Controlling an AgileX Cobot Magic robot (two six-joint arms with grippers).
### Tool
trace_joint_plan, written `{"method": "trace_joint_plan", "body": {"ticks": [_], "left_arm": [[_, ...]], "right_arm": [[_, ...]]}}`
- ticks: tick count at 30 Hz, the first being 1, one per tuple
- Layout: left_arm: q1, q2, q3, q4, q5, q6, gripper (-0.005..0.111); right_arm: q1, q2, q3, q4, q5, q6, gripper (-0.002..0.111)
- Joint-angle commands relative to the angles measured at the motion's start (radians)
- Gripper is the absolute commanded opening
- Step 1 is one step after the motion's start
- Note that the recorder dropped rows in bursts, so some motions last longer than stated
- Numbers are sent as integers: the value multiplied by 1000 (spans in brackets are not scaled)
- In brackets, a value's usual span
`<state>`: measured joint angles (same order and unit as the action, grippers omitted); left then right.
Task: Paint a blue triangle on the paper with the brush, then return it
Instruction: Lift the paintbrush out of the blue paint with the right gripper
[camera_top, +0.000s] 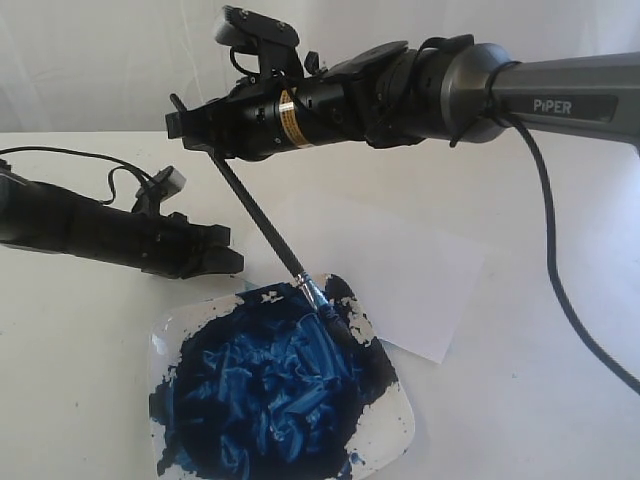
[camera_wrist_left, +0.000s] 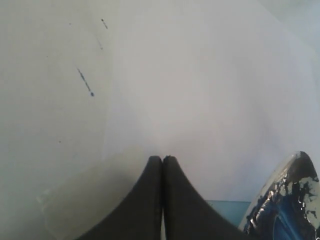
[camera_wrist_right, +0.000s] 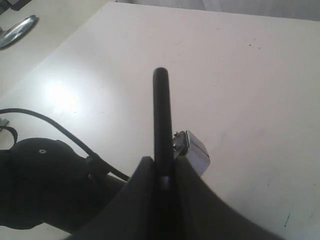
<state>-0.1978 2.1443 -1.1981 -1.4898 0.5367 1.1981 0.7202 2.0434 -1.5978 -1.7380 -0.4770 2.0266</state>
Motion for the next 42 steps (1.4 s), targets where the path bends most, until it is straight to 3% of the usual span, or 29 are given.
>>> {"method": "trace_joint_plan", "body": {"ticks": [1, 29, 42], "left_arm": [[-4, 19, 9, 17, -40, -19, 0], [-8, 49, 9, 10, -69, -19, 0], [-8, 47, 9, 10, -73, -14, 0]], "right_arm": [[-2, -11, -7, -6, -4, 16, 0], [-2, -11, -7, -6, 4, -13, 0], [-6, -11, -7, -6, 251, -61, 0]]}}
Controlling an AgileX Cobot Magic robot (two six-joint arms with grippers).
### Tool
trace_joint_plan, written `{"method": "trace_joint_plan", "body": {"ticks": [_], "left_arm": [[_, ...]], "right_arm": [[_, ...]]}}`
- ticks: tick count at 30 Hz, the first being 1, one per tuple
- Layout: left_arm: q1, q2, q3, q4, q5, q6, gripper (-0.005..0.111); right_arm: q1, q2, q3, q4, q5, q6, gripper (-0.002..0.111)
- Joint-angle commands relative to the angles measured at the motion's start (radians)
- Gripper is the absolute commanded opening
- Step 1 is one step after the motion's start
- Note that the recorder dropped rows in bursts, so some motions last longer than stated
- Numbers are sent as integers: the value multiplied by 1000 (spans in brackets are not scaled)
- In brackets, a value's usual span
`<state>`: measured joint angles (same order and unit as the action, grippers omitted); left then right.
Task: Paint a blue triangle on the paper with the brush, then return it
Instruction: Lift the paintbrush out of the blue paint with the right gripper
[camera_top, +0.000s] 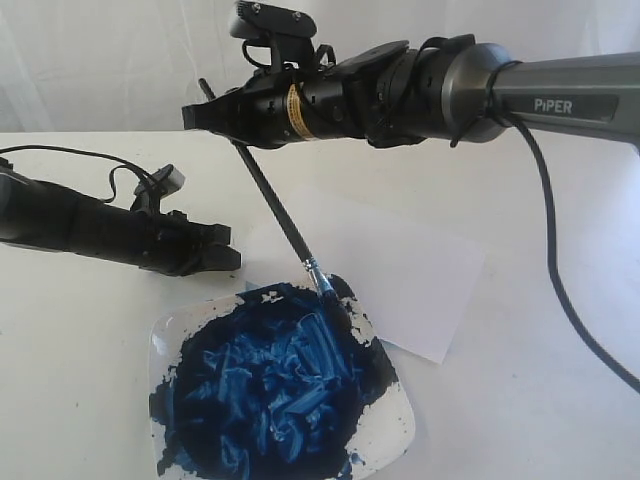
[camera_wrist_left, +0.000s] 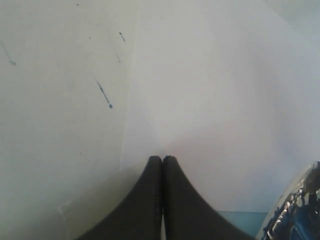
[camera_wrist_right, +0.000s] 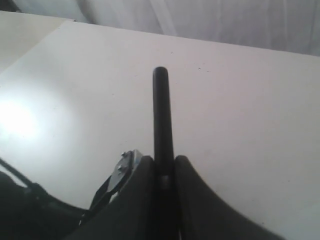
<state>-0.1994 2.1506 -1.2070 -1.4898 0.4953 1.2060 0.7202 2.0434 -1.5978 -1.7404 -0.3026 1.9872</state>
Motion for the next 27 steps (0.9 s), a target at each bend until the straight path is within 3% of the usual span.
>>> {"method": "trace_joint_plan", "body": {"ticks": [1, 14, 27], "left_arm": [[-6, 41, 18, 10, -32, -22, 0], [-6, 41, 18, 12, -32, -22, 0], [-6, 41, 18, 14, -32, -22, 0]], "right_arm": [[-6, -11, -7, -4, 105, -24, 0], [-6, -7, -7, 42, 288, -24, 0], [-71, -5, -7, 44, 383, 112, 0]]}}
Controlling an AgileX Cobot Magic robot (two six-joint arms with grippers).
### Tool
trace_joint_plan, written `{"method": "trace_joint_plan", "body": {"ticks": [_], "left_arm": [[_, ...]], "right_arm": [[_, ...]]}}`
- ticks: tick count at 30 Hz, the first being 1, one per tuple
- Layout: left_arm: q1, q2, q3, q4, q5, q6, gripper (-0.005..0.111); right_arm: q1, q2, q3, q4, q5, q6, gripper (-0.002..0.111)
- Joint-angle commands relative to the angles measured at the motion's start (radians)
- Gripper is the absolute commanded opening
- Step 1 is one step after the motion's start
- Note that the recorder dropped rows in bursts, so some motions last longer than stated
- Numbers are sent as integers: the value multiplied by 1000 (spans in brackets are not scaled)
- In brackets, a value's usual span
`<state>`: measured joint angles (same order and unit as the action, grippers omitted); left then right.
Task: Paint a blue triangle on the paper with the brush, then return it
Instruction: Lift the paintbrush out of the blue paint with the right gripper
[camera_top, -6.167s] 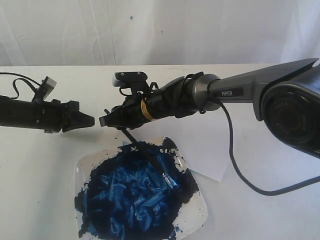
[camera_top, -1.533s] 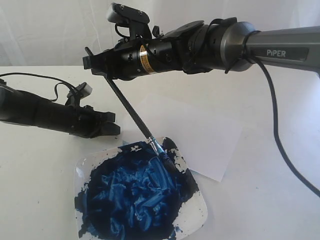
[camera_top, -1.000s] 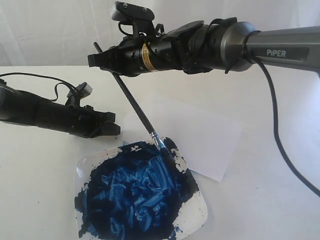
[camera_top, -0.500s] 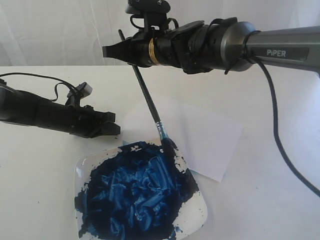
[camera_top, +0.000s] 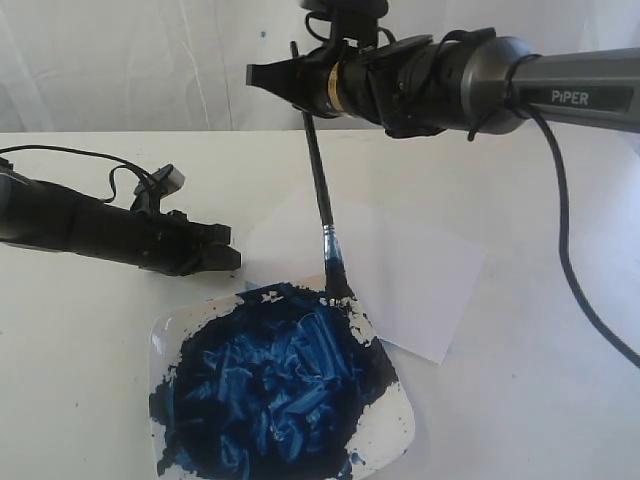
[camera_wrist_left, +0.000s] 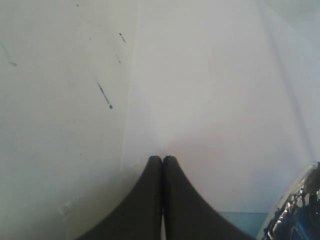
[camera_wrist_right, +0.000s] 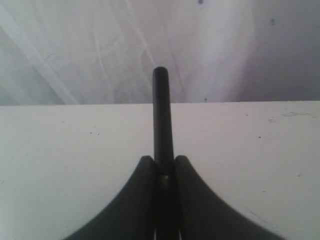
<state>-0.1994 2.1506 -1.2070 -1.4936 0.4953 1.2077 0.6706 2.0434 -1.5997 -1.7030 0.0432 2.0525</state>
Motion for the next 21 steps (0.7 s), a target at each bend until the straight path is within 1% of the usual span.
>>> {"method": "trace_joint_plan", "body": {"ticks": [1, 7, 9, 12, 14, 17, 21], "left_arm": [[-6, 41, 18, 18, -32, -24, 0], [-6, 41, 18, 18, -32, -24, 0], [-6, 41, 18, 18, -32, -24, 0], [-6, 41, 18, 18, -32, -24, 0], [-6, 41, 18, 18, -32, -24, 0], [-6, 41, 18, 18, -33, -24, 0], [-6, 41, 18, 18, -33, -24, 0]], "right_arm": [[-20, -5, -5, 7, 39, 47, 0], [-22, -7, -5, -41, -105, 9, 0], [-22, -17, -5, -41, -109, 7, 0], [-22, -54, -1, -41, -110, -87, 0], [-22, -85, 12, -39, -111, -87, 0], [-22, -148, 50, -41, -103, -129, 0], [-22, -239, 112, -41, -139, -173, 0]]}}
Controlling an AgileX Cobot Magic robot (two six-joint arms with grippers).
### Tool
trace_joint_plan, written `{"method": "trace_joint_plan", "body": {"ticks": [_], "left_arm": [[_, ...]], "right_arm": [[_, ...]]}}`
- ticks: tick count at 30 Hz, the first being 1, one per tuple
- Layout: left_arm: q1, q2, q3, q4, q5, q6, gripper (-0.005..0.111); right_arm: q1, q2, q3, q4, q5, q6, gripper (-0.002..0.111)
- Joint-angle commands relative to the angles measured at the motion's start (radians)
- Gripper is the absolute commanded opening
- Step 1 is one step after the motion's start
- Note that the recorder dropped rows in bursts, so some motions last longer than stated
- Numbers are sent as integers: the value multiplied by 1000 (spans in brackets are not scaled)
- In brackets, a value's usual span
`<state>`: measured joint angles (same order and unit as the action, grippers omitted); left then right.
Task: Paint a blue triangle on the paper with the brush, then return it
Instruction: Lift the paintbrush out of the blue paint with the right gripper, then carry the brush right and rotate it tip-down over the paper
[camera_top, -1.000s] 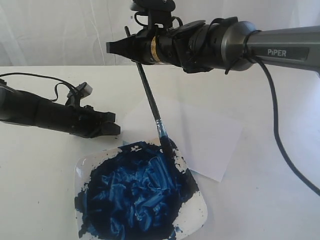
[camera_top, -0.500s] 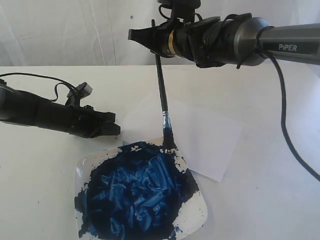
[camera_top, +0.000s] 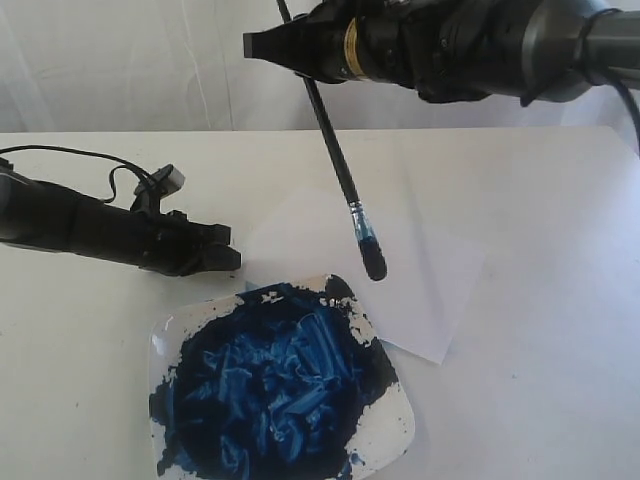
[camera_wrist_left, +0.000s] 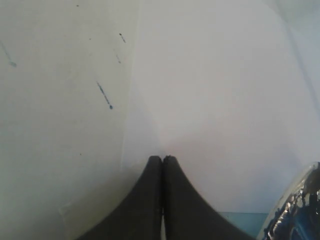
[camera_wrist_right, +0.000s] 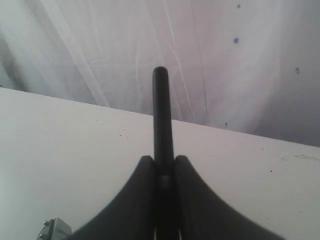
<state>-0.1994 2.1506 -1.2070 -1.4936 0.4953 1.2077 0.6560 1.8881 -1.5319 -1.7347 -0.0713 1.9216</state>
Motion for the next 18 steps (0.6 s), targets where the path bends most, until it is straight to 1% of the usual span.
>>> {"method": "trace_joint_plan", "body": {"ticks": [1, 5, 11, 18], "left_arm": [[-6, 41, 18, 18, -33, -24, 0], [-6, 41, 18, 18, -33, -24, 0], [-6, 41, 18, 18, -33, -24, 0], [-6, 41, 18, 18, -33, -24, 0]], "right_arm": [[-7, -110, 57, -9, -35, -54, 0], [-7, -225, 99, -1, -70, -87, 0], [-7, -362, 139, 15, -55, -98, 0], [-7, -390, 160, 26, -104, -109, 0]]}}
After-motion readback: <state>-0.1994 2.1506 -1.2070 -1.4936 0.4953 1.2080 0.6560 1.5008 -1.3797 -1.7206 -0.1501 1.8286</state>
